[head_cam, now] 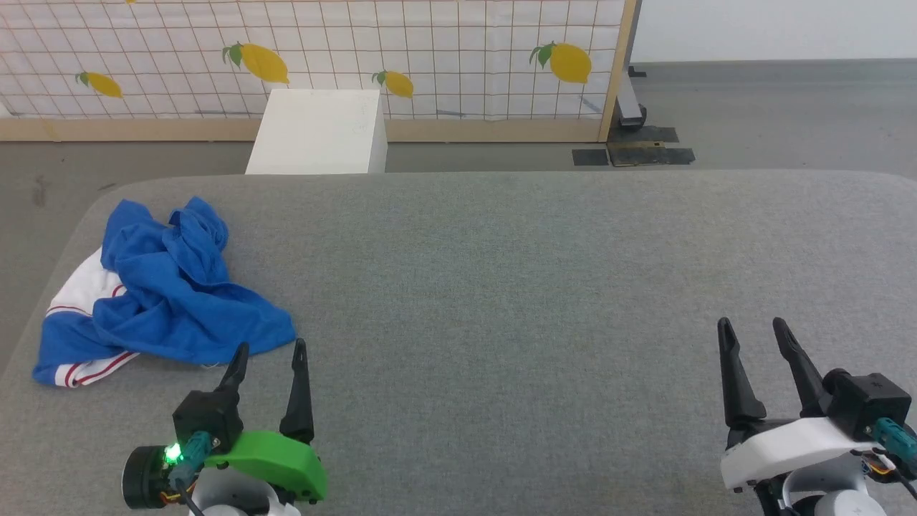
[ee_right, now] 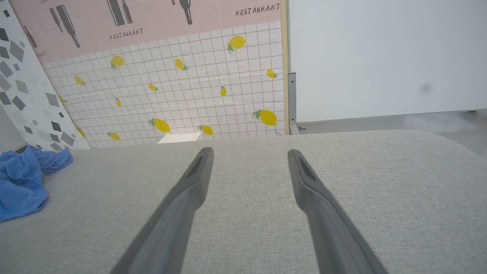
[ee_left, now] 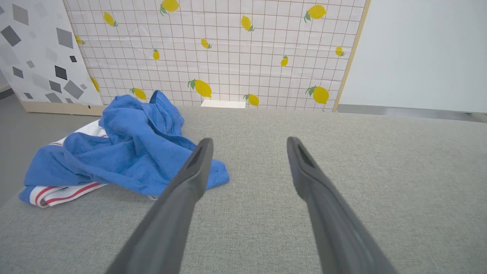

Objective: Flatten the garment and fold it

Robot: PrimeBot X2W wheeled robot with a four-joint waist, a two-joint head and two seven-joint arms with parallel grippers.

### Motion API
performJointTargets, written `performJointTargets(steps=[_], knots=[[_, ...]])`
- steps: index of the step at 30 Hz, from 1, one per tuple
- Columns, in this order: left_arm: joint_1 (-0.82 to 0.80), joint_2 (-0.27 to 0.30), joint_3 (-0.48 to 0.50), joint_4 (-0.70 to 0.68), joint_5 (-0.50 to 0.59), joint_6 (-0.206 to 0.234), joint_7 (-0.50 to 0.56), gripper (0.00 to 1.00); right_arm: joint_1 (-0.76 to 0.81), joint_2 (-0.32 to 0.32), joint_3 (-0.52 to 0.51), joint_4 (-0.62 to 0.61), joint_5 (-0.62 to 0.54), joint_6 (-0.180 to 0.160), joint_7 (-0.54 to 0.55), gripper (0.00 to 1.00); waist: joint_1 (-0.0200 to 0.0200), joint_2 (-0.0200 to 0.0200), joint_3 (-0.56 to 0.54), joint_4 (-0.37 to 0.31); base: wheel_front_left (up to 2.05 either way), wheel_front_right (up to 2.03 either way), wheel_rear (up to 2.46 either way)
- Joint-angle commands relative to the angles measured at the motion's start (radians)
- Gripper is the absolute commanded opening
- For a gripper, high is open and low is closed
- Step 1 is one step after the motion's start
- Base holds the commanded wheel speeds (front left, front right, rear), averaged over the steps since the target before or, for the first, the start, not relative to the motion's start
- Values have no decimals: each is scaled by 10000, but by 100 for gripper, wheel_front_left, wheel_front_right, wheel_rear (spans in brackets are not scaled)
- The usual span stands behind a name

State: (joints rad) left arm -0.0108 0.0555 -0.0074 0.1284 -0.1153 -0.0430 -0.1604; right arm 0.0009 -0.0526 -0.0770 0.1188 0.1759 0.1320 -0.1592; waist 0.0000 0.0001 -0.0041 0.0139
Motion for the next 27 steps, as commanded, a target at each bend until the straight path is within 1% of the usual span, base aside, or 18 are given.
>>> performJointTargets(steps=[1,7,13,22,27], knots=[[91,-32,18,66,-87,-65,-109,100,131,15,-29,49,98,-9,-115,100,0,-1,10,0,0,0,0],[76,-35,49,151,-148,-88,-232,100,138,16,-61,162,191,-9,-239,100,0,-1,10,108,0,0,0],[87,-38,76,204,-207,-96,-354,100,200,18,-34,227,167,-10,-362,100,0,-1,-33,519,0,0,0],[144,-33,140,349,-307,-119,-541,100,242,20,104,439,186,-11,-550,100,0,-1,-121,1660,0,0,0],[190,-30,174,410,-373,-135,-646,100,240,21,206,617,169,-11,-655,100,0,-1,-113,2436,0,0,0]])
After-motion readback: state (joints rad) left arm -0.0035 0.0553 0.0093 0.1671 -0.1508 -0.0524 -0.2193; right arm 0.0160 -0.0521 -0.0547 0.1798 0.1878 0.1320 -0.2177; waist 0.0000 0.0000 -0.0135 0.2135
